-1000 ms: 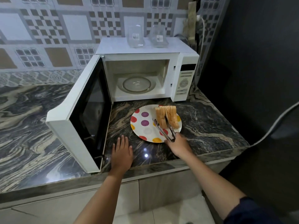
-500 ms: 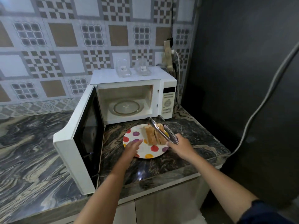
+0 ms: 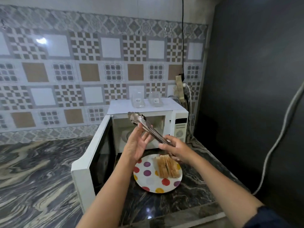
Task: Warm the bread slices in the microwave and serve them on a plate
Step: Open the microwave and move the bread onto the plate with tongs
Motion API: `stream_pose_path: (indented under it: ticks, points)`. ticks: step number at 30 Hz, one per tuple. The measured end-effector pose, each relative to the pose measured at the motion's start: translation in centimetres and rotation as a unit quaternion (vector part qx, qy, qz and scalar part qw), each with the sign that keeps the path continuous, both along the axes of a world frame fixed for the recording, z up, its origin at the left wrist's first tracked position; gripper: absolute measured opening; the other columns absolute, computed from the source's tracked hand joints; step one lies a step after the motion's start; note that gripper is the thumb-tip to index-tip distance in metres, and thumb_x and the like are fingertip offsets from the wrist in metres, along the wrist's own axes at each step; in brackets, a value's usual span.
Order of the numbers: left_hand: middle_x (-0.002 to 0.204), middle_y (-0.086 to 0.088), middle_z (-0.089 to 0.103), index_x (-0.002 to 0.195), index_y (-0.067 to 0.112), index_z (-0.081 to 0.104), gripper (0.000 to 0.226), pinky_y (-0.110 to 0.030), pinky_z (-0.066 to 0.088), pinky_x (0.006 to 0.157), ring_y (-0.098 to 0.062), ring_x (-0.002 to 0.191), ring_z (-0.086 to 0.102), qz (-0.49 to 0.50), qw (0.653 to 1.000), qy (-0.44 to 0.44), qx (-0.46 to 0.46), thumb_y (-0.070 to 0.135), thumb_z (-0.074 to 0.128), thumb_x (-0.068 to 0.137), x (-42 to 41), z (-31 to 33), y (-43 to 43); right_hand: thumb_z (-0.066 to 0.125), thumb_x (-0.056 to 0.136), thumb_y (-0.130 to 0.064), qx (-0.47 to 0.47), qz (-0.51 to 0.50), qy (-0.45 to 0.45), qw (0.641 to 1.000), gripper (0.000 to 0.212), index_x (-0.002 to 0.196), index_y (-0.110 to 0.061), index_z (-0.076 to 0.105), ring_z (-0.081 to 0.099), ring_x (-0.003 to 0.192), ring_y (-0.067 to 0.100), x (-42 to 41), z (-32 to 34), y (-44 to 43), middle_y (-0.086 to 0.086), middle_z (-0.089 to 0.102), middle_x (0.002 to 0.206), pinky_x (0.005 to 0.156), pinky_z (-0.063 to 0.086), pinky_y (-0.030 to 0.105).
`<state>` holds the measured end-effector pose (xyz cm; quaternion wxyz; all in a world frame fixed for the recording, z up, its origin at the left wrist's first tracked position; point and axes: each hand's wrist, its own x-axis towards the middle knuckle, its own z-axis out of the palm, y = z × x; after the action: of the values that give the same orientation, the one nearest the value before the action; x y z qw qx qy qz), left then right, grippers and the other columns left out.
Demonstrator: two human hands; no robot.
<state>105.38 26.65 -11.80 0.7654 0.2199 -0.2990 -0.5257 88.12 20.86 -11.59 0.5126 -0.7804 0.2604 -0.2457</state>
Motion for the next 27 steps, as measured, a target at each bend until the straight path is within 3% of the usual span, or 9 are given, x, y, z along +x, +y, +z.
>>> stream_pose_path:
  ticks: [3,6,10,12,17,20,24,27]
  points:
    - [0.096,-0.006,0.066,0.097,0.010,0.062,0.025,-0.024,0.057,0.071,-0.016,0.090,0.069,0.057,0.998,0.015,0.015,0.022,0.068,0.076,0.4,1.1,0.6,0.061,0.089,-0.036,-0.020,0.031,0.003,0.999,0.022,0.109,-0.031,0.057,0.032,0.041,0.011,0.5,0.5,-0.8,-0.001,0.042,0.057,0.039,0.027,0.023]
    - [0.094,-0.006,0.066,0.094,0.008,0.062,0.011,-0.022,0.057,0.071,-0.014,0.085,0.068,0.113,0.992,-0.018,0.048,0.014,0.062,0.085,0.8,1.6,0.8,0.058,0.090,-0.038,-0.040,0.025,0.027,0.999,0.022,0.108,-0.026,0.059,0.038,0.037,0.006,0.9,0.8,-1.0,-0.005,0.048,0.054,0.036,0.031,0.018]
    - [0.089,-0.005,0.067,0.093,0.007,0.061,0.007,-0.031,0.055,0.087,-0.014,0.087,0.064,0.164,0.984,0.024,0.060,0.010,0.061,0.087,1.7,1.8,0.8,0.061,0.088,-0.037,-0.066,-0.005,0.046,0.997,0.015,0.085,-0.023,0.063,0.057,0.052,0.007,0.8,0.4,-1.6,-0.002,0.059,0.065,0.047,0.045,0.019]
    - [0.089,-0.005,0.068,0.096,0.006,0.061,0.008,-0.032,0.054,0.088,-0.014,0.089,0.066,0.183,0.979,0.071,0.056,0.008,0.059,0.088,2.0,1.8,0.9,0.063,0.087,-0.036,-0.063,-0.039,0.036,0.997,0.015,0.083,-0.021,0.064,0.062,0.060,0.008,0.4,0.0,-2.1,-0.001,0.063,0.072,0.054,0.050,0.020]
    - [0.094,-0.006,0.067,0.100,0.004,0.061,0.012,-0.034,0.052,0.092,-0.015,0.093,0.065,0.206,0.971,0.107,0.061,0.007,0.059,0.089,2.2,1.2,0.9,0.066,0.086,-0.023,-0.043,-0.128,-0.040,0.990,0.007,0.090,-0.017,0.067,0.067,0.072,0.016,0.3,-0.7,-2.4,0.005,0.068,0.080,0.067,0.057,0.022]
    - [0.095,-0.006,0.066,0.109,0.001,0.060,0.021,-0.034,0.051,0.093,-0.015,0.096,0.063,0.209,0.969,0.112,0.066,0.006,0.059,0.089,2.0,0.9,1.0,0.066,0.085,-0.027,-0.074,-0.126,-0.012,0.989,0.012,0.096,-0.023,0.065,0.067,0.088,0.014,0.6,-0.8,-2.3,0.002,0.070,0.091,0.080,0.054,0.024]
    - [0.093,-0.005,0.064,0.112,-0.001,0.058,0.025,-0.032,0.051,0.091,-0.014,0.093,0.063,0.207,0.972,0.071,0.086,0.005,0.060,0.088,1.2,0.5,1.0,0.061,0.089,-0.026,-0.121,-0.101,0.037,0.987,0.028,0.115,-0.016,0.063,0.059,0.097,0.006,1.1,-0.2,-1.3,-0.006,0.064,0.101,0.076,0.044,0.011]
    - [0.088,-0.005,0.064,0.109,-0.003,0.058,0.023,-0.029,0.050,0.094,-0.011,0.088,0.064,0.195,0.975,0.012,0.103,0.007,0.060,0.088,0.3,0.4,0.9,0.052,0.094,-0.025,-0.131,-0.067,0.058,0.987,0.029,0.121,-0.016,0.059,0.061,0.096,0.010,2.5,0.2,-0.2,-0.003,0.064,0.103,0.083,0.048,0.021]
